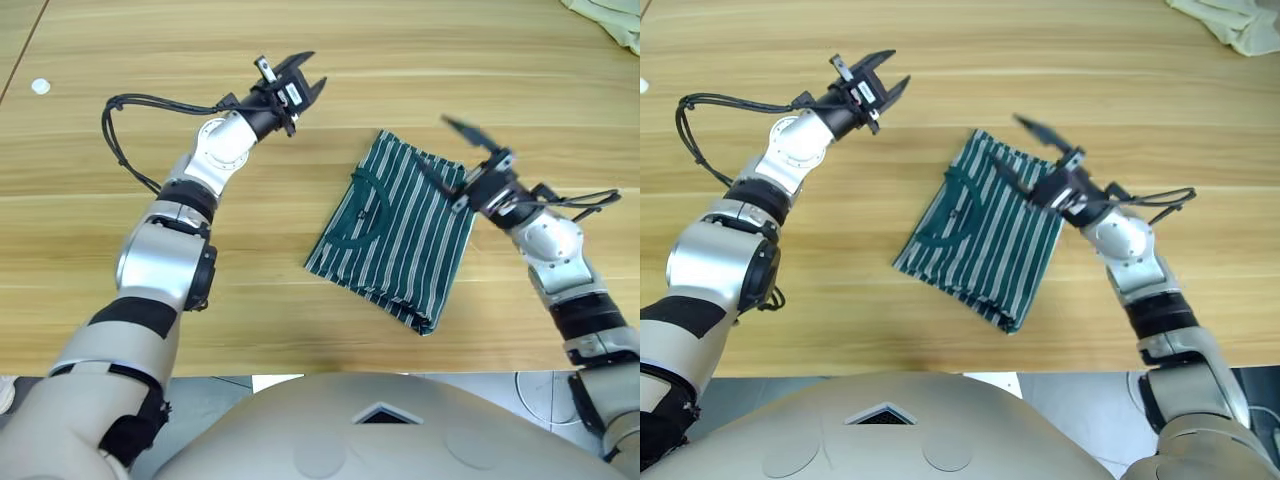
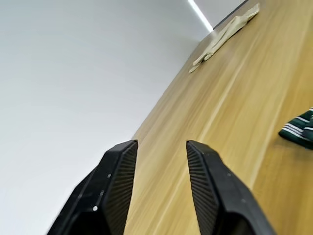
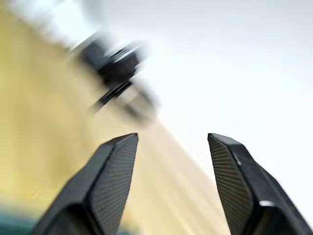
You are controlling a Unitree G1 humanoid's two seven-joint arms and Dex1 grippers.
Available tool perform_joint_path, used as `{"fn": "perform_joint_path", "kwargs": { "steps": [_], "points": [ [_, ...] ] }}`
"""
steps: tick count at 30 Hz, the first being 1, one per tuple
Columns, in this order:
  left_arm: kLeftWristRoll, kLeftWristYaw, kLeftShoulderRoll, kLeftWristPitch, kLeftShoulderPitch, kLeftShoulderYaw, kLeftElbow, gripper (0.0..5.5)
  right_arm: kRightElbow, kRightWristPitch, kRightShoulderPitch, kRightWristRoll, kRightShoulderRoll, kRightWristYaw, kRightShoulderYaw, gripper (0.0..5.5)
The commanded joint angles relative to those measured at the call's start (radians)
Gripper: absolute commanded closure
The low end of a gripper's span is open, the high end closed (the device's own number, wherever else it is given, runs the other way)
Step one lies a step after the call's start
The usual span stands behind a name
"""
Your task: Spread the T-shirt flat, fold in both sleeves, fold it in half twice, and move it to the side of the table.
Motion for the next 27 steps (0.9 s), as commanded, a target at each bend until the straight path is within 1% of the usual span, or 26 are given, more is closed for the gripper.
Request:
{"fn": "perform_joint_path", "kwargs": {
  "steps": [1, 3, 4, 5, 7, 9, 12, 13, 15, 18, 21, 23, 25, 27],
  "points": [
    [-0.026, -0.224, -0.107, -0.11, 0.032, -0.061, -0.01, 3.66, -0.063, 0.164, -0.042, 0.401, 0.146, 0.128, -0.126, 2.88],
    [-0.002, -0.324, -0.169, -0.115, 0.065, -0.112, 0.008, 3.66, -0.059, 0.256, -0.079, 0.526, 0.184, 0.115, -0.231, 2.88],
    [0.041, -0.342, -0.191, -0.112, 0.085, -0.156, 0.018, 3.66, -0.047, 0.297, -0.101, 0.538, 0.194, 0.08, -0.275, 2.88],
    [0.081, -0.338, -0.206, -0.095, 0.103, -0.195, 0.025, 3.66, -0.023, 0.314, -0.125, 0.501, 0.204, 0.049, -0.303, 2.88],
    [0.167, -0.239, -0.24, -0.013, 0.111, -0.26, 0.041, 3.66, 0.012, 0.335, -0.15, 0.414, 0.222, 0.019, -0.328, 2.88],
    [0.251, -0.09, -0.259, 0.092, 0.099, -0.316, 0.057, 3.66, 0.028, 0.341, -0.156, 0.343, 0.239, 0.009, -0.338, 2.88],
    [0.338, 0.098, -0.246, 0.228, 0.093, -0.382, 0.079, 3.66, 0.034, 0.345, -0.152, 0.248, 0.253, 0.0, -0.354, 2.88],
    [0.35, 0.147, -0.223, 0.256, 0.104, -0.39, 0.083, 3.66, 0.031, 0.349, -0.145, 0.219, 0.253, 0.001, -0.356, 2.88],
    [0.343, 0.18, -0.176, 0.258, 0.141, -0.386, 0.082, 3.66, 0.025, 0.352, -0.124, 0.162, 0.249, 0.006, -0.359, 2.88],
    [0.296, 0.196, -0.08, 0.183, 0.261, -0.358, 0.044, 3.66, 0.071, 0.357, -0.089, 0.053, 0.236, 0.013, -0.347, 2.88],
    [0.238, 0.208, -0.004, 0.131, 0.405, -0.324, -0.042, 3.66, 0.074, 0.353, -0.021, -0.027, 0.22, 0.008, -0.358, 2.88],
    [0.185, 0.194, 0.03, 0.117, 0.515, -0.3, -0.158, 3.66, 0.067, 0.347, 0.022, -0.079, 0.21, 0.004, -0.356, 2.88],
    [0.112, 0.144, 0.05, 0.106, 0.64, -0.287, -0.359, 3.66, 0.077, 0.345, 0.041, -0.106, 0.202, 0.009, -0.356, 2.88],
    [0.076, 0.114, 0.057, 0.136, 0.687, -0.286, -0.506, 3.66, 0.081, 0.349, 0.044, -0.121, 0.203, 0.01, -0.358, 2.88]
  ]
}}
